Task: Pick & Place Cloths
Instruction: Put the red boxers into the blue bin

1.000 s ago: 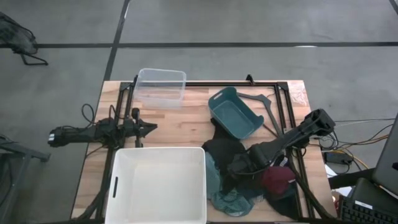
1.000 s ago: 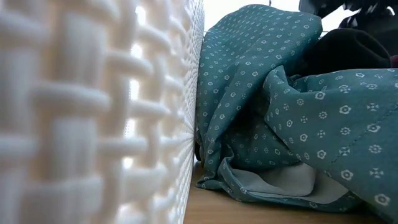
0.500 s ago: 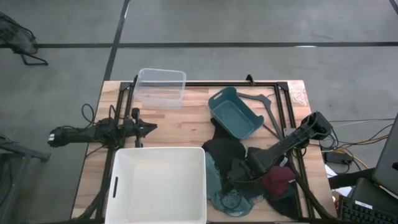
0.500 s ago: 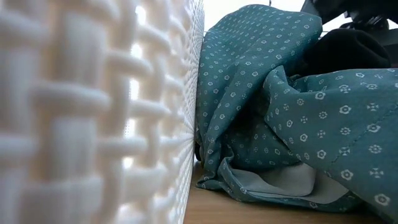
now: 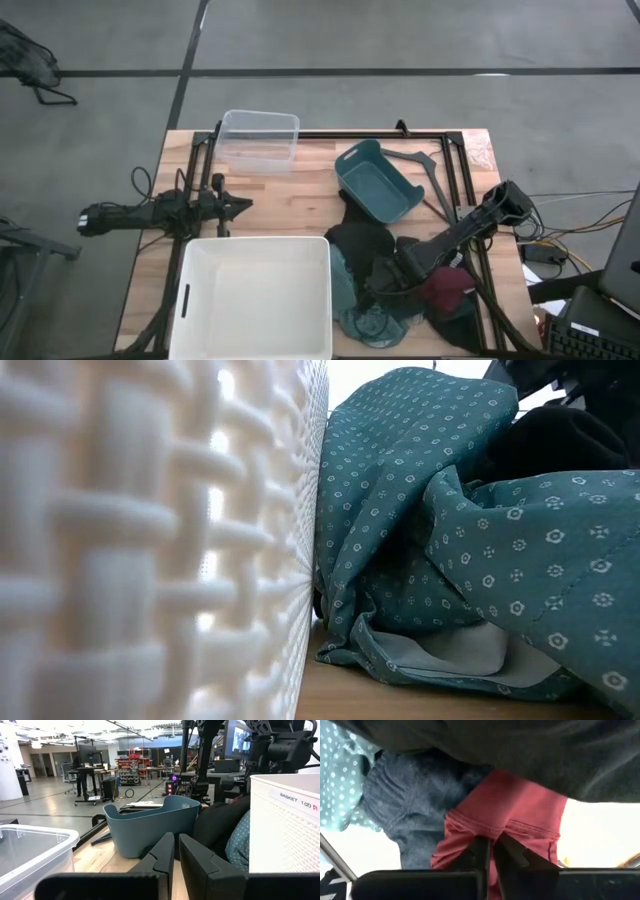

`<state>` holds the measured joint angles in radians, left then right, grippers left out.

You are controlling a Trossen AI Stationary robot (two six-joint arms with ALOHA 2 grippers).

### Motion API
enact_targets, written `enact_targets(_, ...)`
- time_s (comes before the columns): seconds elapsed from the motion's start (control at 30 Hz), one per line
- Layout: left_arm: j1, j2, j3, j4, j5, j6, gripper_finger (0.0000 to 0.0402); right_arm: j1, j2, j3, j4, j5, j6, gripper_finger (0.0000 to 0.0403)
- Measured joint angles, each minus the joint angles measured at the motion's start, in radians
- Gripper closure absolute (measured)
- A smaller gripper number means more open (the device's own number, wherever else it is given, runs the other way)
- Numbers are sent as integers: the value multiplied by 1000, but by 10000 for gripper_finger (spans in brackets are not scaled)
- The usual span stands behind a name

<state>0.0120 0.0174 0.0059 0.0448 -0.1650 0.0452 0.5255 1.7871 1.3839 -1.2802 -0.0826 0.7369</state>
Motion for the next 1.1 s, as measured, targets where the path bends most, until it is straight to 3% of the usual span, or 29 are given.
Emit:
enact_targets(0.23, 0, 0, 0, 0, 0, 0, 367, -2, -18, 98, -165, -8, -12, 394)
enact_targets(0.4, 0, 0, 0, 0, 0, 0, 367, -2, -34, 217, -295, 114, -6, 394)
enact_targets(0.7, 0, 1, 0, 0, 0, 0, 367, -7, -136, 361, -290, 308, 15, 394)
enact_targets(1.1, 0, 0, 0, 0, 0, 0, 367, -33, -292, 452, -291, 534, -29, 394)
